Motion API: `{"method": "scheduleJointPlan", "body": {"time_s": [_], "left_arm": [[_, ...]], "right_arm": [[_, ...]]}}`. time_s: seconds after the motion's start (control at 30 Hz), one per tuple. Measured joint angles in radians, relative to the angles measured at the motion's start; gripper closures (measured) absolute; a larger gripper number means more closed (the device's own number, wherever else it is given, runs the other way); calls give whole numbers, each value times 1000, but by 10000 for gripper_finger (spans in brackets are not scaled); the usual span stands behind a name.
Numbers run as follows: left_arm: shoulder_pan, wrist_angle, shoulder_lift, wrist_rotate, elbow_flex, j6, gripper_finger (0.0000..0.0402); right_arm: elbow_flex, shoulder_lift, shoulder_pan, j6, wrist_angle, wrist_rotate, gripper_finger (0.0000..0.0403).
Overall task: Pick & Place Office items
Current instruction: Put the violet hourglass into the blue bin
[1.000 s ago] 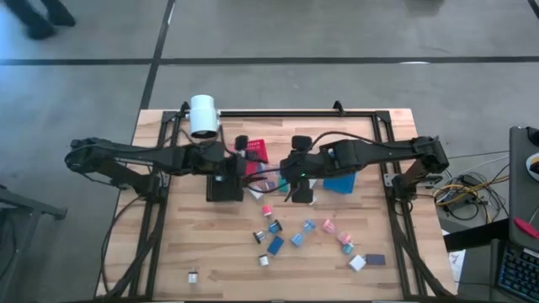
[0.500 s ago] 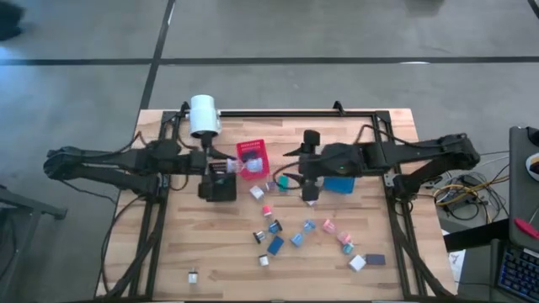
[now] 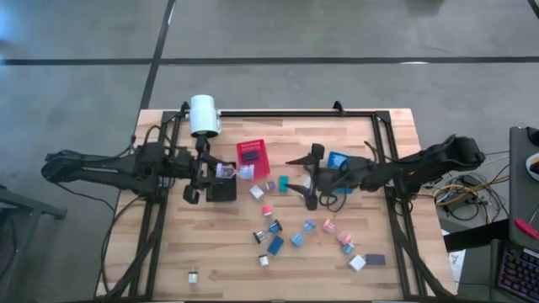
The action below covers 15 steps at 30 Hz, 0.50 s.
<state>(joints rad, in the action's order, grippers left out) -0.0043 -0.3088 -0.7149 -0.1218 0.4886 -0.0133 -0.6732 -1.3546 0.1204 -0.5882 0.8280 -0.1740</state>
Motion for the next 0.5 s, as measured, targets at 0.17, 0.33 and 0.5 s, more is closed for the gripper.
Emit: {"method": "scheduleJointPlan", "body": {"time_s": [0.17, 0.33, 0.5], "left_arm": [[4, -35, -81, -17, 33, -14, 205], [4, -41, -150, -23, 68, -14, 205], [6, -52, -194, -36, 93, -14, 205]], "right_arm": [[-42, -64, -1, -70, 23, -11, 60], [-132, -138, 6, -177, 23, -12, 57], [-208, -199, 12, -235, 29, -28, 67]]}}
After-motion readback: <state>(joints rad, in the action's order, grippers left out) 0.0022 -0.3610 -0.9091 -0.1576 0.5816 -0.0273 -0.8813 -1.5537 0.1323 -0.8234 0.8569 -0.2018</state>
